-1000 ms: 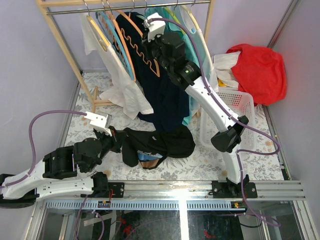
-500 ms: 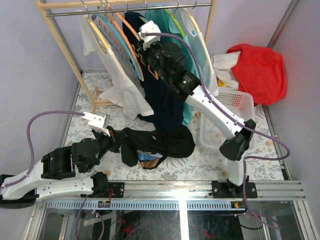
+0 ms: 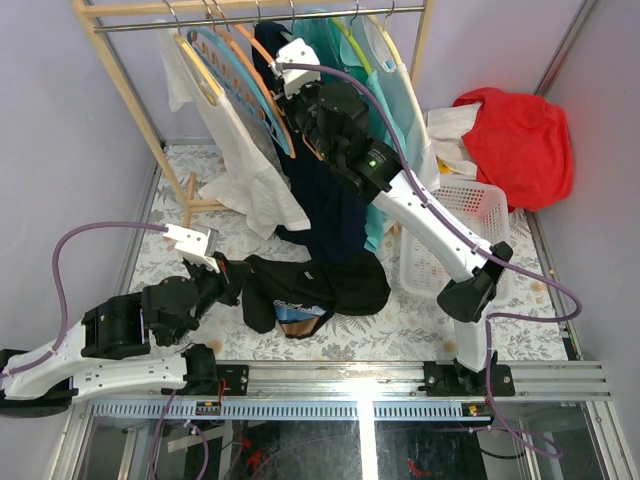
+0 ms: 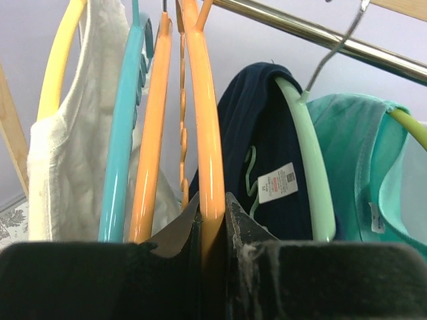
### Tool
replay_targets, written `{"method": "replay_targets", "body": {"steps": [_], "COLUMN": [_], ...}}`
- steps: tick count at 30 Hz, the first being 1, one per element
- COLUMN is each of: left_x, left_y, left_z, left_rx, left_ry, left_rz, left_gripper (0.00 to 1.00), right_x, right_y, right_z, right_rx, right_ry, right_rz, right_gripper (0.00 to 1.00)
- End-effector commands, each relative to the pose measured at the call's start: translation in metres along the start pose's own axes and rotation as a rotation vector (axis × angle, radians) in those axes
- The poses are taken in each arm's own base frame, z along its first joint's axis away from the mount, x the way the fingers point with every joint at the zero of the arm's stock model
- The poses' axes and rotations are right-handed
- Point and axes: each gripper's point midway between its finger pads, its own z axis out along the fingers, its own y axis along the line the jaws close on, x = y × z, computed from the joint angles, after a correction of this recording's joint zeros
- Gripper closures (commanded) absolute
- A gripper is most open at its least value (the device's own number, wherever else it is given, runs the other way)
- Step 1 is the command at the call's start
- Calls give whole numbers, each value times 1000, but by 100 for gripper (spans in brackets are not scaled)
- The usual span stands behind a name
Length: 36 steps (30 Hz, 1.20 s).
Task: Place the t-shirt on the hanger
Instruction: Pick up the hanger from the clothesline.
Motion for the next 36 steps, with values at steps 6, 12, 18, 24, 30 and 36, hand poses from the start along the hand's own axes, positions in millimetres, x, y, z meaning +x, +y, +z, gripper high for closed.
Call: {"method": "replay_targets", "body": {"steps": [6, 12, 18, 24, 30, 36], "left_x": [-12, -12, -11, -8, -2, 7], "left_y": [-3, -3, -3, -1, 2, 2], "left_z": [-2, -1, -1, 1, 5, 11], "left_rx": [8, 6, 0, -21, -52, -98], "left_ry": [-34, -34, -29, -17, 7, 60], "left_rz": [-54, -54, -47, -35, -10, 43], "left_gripper": [100, 100, 100, 100, 100, 100], "right_x": [-49, -32, -17, -14, 1, 24], "right_y": [-36, -31, -28, -35, -56, -64], "right_z": [-39, -53, -84, -143, -220, -308], "right_rx": [84, 50, 2, -55, -56, -107], "right_ry": [-40, 3, 11, -18, 28, 104], "right_rz": [109, 115, 121, 167, 209, 324], "right_gripper": [100, 100, 100, 100, 100, 100]}}
